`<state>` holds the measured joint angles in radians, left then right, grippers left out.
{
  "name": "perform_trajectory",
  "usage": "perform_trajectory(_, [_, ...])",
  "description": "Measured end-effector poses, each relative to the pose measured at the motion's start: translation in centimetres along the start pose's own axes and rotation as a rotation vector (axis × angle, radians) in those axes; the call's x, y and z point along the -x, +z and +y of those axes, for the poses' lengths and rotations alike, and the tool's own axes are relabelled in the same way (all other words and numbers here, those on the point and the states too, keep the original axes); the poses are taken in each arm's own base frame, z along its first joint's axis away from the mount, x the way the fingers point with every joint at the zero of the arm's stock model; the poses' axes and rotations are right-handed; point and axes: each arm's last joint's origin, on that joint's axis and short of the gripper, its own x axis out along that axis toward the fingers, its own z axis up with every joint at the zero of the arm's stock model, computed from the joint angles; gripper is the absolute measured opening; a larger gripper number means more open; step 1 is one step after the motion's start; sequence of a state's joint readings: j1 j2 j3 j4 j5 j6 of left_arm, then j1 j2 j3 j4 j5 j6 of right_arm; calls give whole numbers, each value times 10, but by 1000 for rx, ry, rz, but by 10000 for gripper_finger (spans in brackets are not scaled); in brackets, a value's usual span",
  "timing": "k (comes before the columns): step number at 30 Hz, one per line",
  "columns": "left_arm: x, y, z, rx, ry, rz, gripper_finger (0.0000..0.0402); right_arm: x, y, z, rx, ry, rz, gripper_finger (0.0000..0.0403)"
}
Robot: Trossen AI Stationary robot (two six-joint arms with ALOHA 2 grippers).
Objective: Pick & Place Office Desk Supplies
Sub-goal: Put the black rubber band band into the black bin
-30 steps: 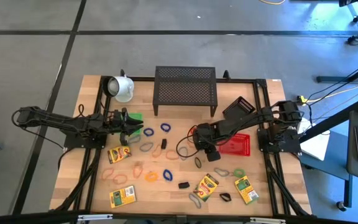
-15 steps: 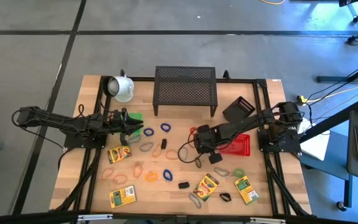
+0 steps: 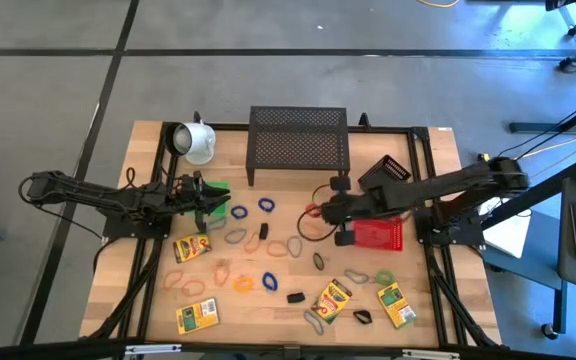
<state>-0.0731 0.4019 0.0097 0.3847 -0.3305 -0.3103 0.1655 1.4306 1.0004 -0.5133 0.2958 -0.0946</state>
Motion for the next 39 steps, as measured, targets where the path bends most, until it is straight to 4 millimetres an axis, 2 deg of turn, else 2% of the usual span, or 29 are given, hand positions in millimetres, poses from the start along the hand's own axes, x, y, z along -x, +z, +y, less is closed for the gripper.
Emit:
perform_trajectory(3, [0,0,-1,0,-16,5,91,19,5,-7,-26,-22,-95,15])
perform_trajectory(8, [0,0,-1,1,-34,11,91,46,18,-16,45,-45,-329,12])
perform_trajectory(13, [0,0,-1,0,-34,11,91,56,14,-21,154,-58,-574,18])
perform_trajectory(17, [0,0,-1,0,-35,10,91,52,-5,-29,77,-131,-630,16])
perform_trajectory(27, [0,0,-1,0,-35,11,91,25,-70,-36,-206,-332,-471,19])
perform_trajectory(39, [0,0,-1,0,-35,11,91,36,-113,-47,-370,-498,-469,20])
